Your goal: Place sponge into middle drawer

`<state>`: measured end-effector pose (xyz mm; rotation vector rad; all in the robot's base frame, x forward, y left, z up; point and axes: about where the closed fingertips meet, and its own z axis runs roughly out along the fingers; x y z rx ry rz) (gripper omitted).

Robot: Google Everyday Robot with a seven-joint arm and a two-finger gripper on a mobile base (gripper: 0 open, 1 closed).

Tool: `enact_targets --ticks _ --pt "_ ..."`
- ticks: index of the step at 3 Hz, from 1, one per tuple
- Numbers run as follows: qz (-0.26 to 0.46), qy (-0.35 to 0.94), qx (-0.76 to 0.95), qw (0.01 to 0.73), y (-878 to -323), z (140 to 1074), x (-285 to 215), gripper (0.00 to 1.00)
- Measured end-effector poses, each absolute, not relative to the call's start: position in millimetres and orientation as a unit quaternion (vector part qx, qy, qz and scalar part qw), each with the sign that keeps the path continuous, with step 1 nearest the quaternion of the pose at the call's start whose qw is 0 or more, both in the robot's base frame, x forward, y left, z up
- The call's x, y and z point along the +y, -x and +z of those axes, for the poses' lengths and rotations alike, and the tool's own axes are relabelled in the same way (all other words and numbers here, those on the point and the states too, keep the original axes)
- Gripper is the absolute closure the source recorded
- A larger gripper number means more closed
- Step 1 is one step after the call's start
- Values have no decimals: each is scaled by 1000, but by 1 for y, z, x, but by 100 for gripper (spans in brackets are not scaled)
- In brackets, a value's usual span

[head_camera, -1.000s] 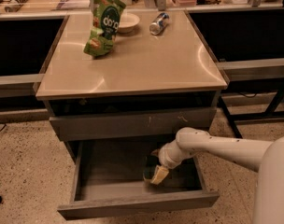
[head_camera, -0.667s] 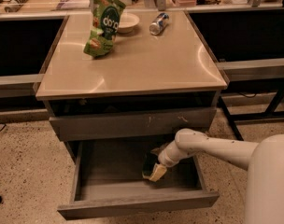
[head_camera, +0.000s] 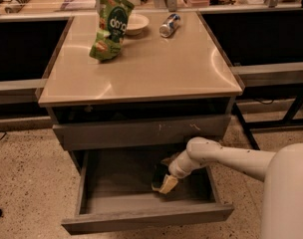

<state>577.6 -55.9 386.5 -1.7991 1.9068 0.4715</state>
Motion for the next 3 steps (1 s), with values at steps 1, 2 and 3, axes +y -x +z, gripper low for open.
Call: enact_targets --ticks 1,2,3 --pt "172 656 696 237 -578 387 -56 58" --pt "172 656 696 237 -578 386 -56 35" --pt "172 656 696 237 -578 386 -56 13"
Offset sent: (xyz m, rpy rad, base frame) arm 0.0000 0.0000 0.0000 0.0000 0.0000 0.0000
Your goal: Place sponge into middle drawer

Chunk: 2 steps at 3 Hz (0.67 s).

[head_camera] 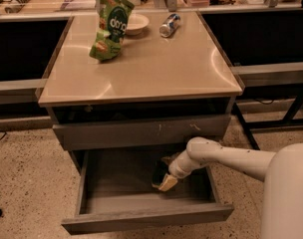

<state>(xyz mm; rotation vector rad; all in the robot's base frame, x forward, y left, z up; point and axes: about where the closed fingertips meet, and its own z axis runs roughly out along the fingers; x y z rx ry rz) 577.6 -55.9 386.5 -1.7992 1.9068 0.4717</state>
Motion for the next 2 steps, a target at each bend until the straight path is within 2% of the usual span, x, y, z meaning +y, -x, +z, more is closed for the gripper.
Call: enact_targets --ticks 1,2 --pt "172 656 695 237 -578 386 -56 0" --pt "172 656 695 237 -578 386 -56 0"
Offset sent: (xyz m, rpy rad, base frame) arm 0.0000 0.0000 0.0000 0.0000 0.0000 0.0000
